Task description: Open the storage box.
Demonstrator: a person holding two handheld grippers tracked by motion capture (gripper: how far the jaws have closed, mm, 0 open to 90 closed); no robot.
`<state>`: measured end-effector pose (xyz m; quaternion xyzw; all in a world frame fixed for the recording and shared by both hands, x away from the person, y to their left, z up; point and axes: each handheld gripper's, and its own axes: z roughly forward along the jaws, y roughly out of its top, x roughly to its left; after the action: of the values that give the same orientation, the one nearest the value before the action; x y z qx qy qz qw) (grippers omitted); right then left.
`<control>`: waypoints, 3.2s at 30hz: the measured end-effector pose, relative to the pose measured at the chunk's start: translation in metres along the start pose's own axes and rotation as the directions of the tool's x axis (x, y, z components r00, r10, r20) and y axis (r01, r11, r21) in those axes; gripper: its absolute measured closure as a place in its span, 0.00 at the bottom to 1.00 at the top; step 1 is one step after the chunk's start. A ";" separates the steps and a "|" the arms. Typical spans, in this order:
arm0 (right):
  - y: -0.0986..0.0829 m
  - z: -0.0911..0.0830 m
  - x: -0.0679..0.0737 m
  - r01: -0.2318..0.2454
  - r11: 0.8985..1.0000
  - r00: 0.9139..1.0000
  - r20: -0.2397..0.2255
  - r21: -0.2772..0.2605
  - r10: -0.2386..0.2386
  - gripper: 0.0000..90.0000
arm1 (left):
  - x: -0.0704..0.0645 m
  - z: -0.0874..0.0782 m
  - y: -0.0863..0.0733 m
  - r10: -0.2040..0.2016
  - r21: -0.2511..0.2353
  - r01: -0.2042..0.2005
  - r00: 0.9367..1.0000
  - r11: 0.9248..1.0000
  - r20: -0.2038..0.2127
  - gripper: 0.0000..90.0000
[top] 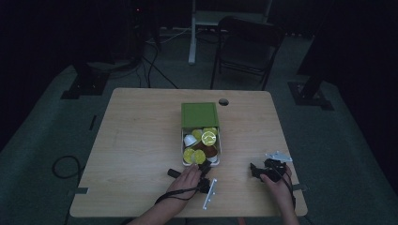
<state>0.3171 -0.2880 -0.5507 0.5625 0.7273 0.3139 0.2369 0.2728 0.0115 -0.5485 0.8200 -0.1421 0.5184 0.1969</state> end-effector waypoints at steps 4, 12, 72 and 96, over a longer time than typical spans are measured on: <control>0.000 0.000 0.000 0.000 1.000 1.000 0.001 -0.001 0.000 0.13 | 0.000 -0.003 0.003 0.005 0.009 -0.005 1.000 1.000 0.014 0.82; -0.001 0.000 0.001 0.000 1.000 1.000 0.000 0.000 0.000 0.13 | -0.002 -0.007 0.005 0.000 -0.001 0.000 1.000 1.000 0.016 0.81; -0.001 -0.001 0.001 -0.002 1.000 1.000 0.002 -0.001 0.002 0.13 | 0.015 -0.063 -0.023 -0.348 -0.036 0.360 0.919 0.932 0.186 0.66; -0.001 -0.001 0.001 -0.002 1.000 1.000 0.002 -0.001 0.002 0.13 | 0.013 -0.088 -0.061 -0.503 0.022 0.510 0.839 0.860 0.205 0.66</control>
<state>0.3160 -0.2873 -0.5508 0.5635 0.7263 0.3139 0.2376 0.2352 0.1062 -0.5132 0.8737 0.0517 0.3585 0.3248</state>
